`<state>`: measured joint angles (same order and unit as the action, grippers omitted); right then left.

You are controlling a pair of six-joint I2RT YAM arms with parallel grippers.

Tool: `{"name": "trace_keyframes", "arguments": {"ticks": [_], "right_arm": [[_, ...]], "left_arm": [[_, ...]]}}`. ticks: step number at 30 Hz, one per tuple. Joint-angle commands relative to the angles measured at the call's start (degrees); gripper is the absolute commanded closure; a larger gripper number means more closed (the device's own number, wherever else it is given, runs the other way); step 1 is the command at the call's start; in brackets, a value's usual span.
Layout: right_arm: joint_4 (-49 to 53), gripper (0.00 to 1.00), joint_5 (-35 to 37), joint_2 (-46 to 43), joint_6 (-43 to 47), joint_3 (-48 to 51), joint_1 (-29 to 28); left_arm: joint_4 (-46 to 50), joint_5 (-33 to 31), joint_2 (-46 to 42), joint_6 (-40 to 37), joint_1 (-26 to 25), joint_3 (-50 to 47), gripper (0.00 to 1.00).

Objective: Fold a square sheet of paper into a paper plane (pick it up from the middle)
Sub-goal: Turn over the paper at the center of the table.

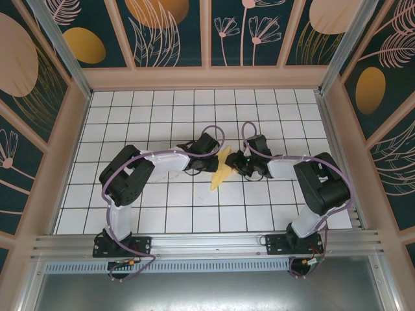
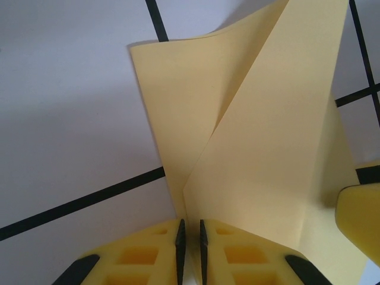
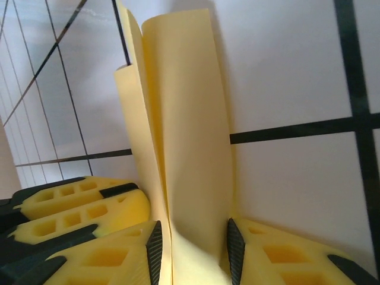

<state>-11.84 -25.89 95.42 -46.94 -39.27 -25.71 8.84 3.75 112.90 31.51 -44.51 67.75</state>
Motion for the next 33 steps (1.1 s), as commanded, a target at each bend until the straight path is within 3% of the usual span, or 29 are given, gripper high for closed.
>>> {"name": "trace_keyframes", "arguments": {"ticks": [1, 33], "right_arm": [[-3.6, 0.63, -2.4, 0.4, -0.6, 0.0, -0.5], [-10.0, 0.57, -9.0, 6.1, 4.1, -4.1, 3.1]], "left_arm": [[-1.0, 2.2, 0.2, 0.1, 0.4, -1.7, 0.82], [-2.0, 3.4, -0.5, 0.3, 1.3, -3.6, 0.83]]}}
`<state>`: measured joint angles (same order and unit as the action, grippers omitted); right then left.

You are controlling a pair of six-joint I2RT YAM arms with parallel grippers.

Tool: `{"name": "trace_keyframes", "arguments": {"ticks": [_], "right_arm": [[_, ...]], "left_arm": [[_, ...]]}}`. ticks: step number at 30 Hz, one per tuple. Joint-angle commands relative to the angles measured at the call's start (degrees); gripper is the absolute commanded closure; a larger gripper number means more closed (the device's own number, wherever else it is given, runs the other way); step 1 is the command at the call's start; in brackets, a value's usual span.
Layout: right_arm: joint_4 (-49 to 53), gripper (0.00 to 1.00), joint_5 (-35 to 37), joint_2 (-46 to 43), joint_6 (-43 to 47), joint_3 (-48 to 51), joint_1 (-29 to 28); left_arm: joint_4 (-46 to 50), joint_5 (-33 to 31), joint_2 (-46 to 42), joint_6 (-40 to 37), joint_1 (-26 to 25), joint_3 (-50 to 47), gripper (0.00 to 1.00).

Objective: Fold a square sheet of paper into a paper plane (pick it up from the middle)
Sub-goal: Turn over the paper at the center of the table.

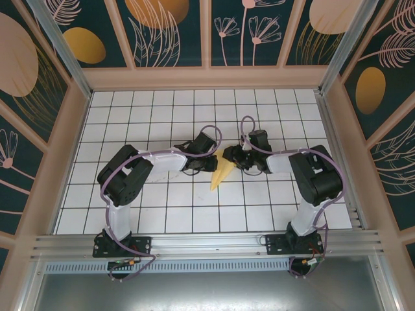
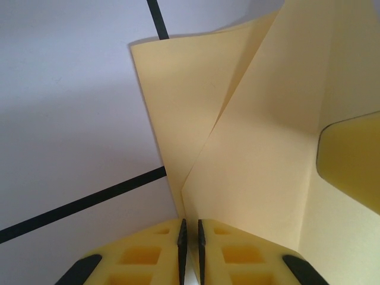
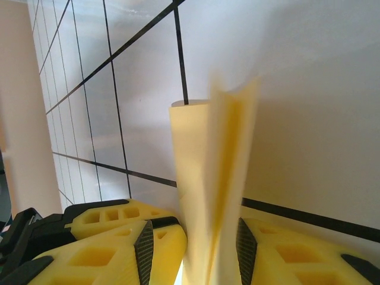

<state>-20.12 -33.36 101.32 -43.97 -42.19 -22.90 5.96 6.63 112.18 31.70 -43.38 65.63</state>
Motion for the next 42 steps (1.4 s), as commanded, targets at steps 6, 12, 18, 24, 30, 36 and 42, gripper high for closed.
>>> {"name": "trace_keyframes", "arguments": {"ticks": [6, 12, 18, 24, 30, 36, 42], "right_arm": [[-3.6, 0.57, -1.7, -2.7, -1.2, 2.3, -0.2], [-5.1, 0.59, -0.3, -3.1, -3.3, 4.0, -1.6], [-6.9, 0.63, -0.6, -0.8, -3.9, 2.8, -2.0], [-8.2, 0.67, -0.5, 1.2, -4.5, 1.8, -3.1], [-9.0, 0.74, -0.2, 2.7, -4.8, 1.2, -3.6], [-7.8, 0.78, 0.0, 3.6, -4.0, 0.2, -3.9], [-7.2, 0.85, 0.4, 3.5, -3.4, -0.1, -4.1]], "left_arm": [[0.8, 0.5, 0.1, 0.2, 0.1, -1.4, 0.83], [1.0, 0.7, 0.1, 0.3, 0.1, -1.4, 0.83], [0.7, 1.2, -0.1, 0.3, 0.1, -1.2, 0.83], [0.3, 1.6, -0.4, 0.6, 0.1, -1.2, 0.82], [0.4, 1.3, -1.2, 0.6, 0.1, -1.8, 0.82], [-1.3, 1.6, -2.6, 1.2, 0.1, -2.7, 0.81], [-1.9, 1.7, -3.3, 1.3, 0.1, -2.9, 0.81]]}}
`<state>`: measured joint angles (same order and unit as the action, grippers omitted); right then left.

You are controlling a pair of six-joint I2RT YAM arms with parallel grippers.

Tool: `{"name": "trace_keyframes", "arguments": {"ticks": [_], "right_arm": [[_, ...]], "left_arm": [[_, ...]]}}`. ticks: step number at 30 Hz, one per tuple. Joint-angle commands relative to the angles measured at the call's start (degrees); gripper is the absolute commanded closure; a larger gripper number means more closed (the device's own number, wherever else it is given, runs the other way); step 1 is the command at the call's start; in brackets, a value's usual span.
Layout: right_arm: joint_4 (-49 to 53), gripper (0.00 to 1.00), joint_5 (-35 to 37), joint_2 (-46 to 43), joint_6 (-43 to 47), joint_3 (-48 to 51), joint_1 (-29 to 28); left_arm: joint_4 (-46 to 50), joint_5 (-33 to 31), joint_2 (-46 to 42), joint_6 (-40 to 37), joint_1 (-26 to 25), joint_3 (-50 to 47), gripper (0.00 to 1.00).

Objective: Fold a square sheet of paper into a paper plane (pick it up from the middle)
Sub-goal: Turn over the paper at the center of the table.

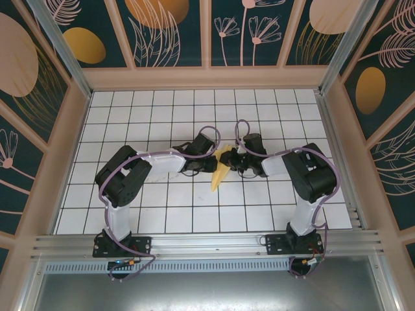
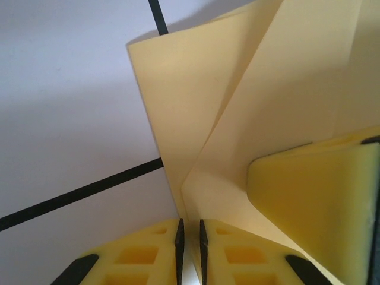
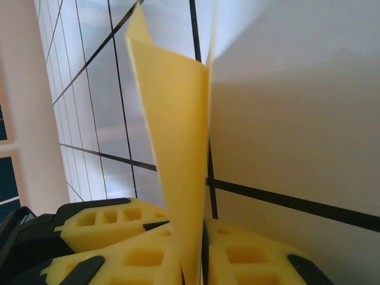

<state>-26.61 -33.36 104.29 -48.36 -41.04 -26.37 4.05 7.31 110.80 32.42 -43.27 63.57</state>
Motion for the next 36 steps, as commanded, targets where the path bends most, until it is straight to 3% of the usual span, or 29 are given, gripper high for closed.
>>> {"name": "trace_keyframes", "arguments": {"ticks": [1, 10, 25, 30, 36], "right_arm": [[-0.3, 0.87, 0.6, 0.3, 1.1, -1.2, -0.5], [4.0, 0.95, 2.8, -2.5, 3.9, -1.9, -0.5], [24.5, 0.96, 13.1, -11.0, 15.1, -9.1, -0.6], [36.2, 0.96, 24.9, -13.9, 20.7, -14.4, -2.5], [54.6, 0.96, 49.1, -11.4, 27.0, -25.5, -8.7]], "left_arm": [[-0.1, 0.8, -2.4, 0.6, 0.0, -1.1, 0.81], [-4.2, -2.5, -8.6, 1.9, 0.0, -5.3, 0.79], [-8.0, -24.0, -26.1, 5.8, 0.1, -17.0, 0.78], [-9.8, -28.9, -31.3, 7.2, 0.0, -20.9, 0.76], [-11.1, -35.4, -36.8, 9.5, 0.0, -24.9, 0.72]]}}
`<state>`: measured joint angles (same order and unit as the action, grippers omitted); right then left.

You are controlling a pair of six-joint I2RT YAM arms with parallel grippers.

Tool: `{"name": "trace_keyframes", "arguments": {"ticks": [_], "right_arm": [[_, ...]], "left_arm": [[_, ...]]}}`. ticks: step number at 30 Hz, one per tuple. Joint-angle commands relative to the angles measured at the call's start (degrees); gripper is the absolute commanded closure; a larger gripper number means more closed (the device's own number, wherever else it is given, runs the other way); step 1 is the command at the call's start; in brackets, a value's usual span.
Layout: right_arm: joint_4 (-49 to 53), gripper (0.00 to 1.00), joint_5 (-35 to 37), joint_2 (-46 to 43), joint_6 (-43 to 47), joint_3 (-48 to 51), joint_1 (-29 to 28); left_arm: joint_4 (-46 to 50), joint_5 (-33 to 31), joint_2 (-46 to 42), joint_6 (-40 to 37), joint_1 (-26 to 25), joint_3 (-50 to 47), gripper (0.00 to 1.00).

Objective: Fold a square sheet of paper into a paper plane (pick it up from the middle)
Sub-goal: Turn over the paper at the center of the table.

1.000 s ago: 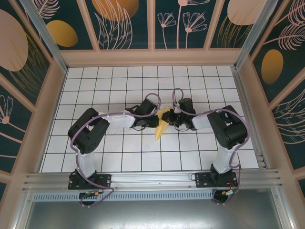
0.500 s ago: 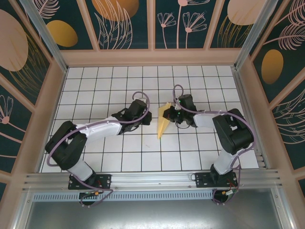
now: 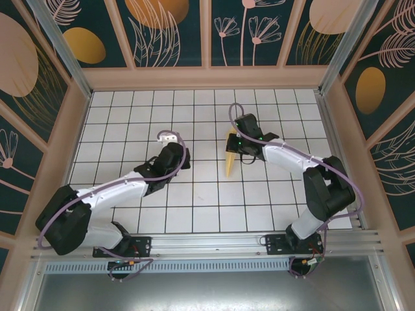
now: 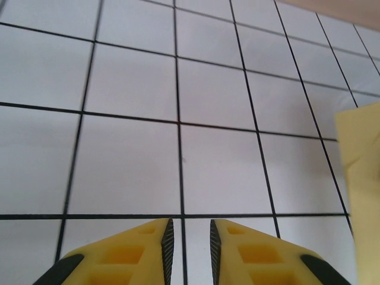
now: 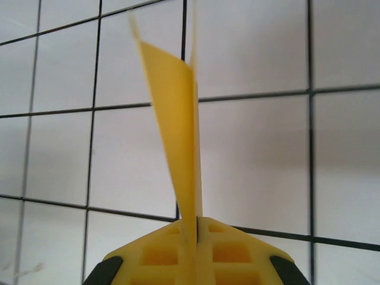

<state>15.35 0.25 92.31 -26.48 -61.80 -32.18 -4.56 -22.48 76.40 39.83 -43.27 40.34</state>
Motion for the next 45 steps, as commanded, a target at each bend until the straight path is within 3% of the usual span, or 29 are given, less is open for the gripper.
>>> {"name": "trace_keyframes", "arguments": {"ticks": [1, 5, 7, 11, 15, 23, 29, 31, 35, 42, 45], "right_arm": [[15.6, 0.97, 20.5, 1.9, 5.2, -6.8, -4.4], [24.9, 1.0, 36.6, 8.0, 2.1, -13.8, -9.5], [27.2, 1.0, 41.1, 10.8, 1.2, -16.1, -11.6], [32.2, 1.0, 46.4, 17.3, -0.3, -21.0, -14.1], [34.7, 1.0, 47.6, 23.0, -1.1, -24.3, -15.7], [34.8, 0.94, 41.2, 33.3, 0.4, -32.1, -19.0], [25.3, 0.68, 21.1, 31.8, 3.5, -33.1, -19.9], [18.4, 0.45, 13.3, 26.1, 3.5, -28.8, -19.3], [5.0, 0.27, 0.0, 13.9, 2.9, -16.8, -16.0], [-12.5, 0.25, -23.0, -0.5, 0.1, 1.0, -4.8], [-15.8, 0.32, -27.2, -1.8, -0.8, 5.0, -1.0]], "left_arm": [[-2.9, -6.6, -3.5, 2.6, 0.0, -2.5, 0.72], [-3.0, -11.9, -7.9, 5.0, 0.0, -5.8, 0.64], [-2.1, -15.0, -9.9, 6.7, 0.0, -7.0, 0.55], [-0.5, -20.3, -14.5, 9.6, 0.0, -9.7, 0.5], [0.5, -23.9, -19.1, 12.1, 0.0, -12.5, 0.46], [0.9, -25.8, -23.7, 13.3, 0.0, -15.2, 0.41], [1.1, -25.0, -23.0, 13.2, 0.0, -14.7, 0.41], [0.8, -24.5, -22.4, 13.0, 0.0, -14.5, 0.4], [0.8, -23.2, -20.9, 11.4, 0.0, -12.8, 0.39], [0.1, -20.3, -18.6, 11.3, 0.0, -12.5, 0.36], [-1.0, -19.3, -17.4, 10.1, 0.0, -11.8, 0.35]]}}
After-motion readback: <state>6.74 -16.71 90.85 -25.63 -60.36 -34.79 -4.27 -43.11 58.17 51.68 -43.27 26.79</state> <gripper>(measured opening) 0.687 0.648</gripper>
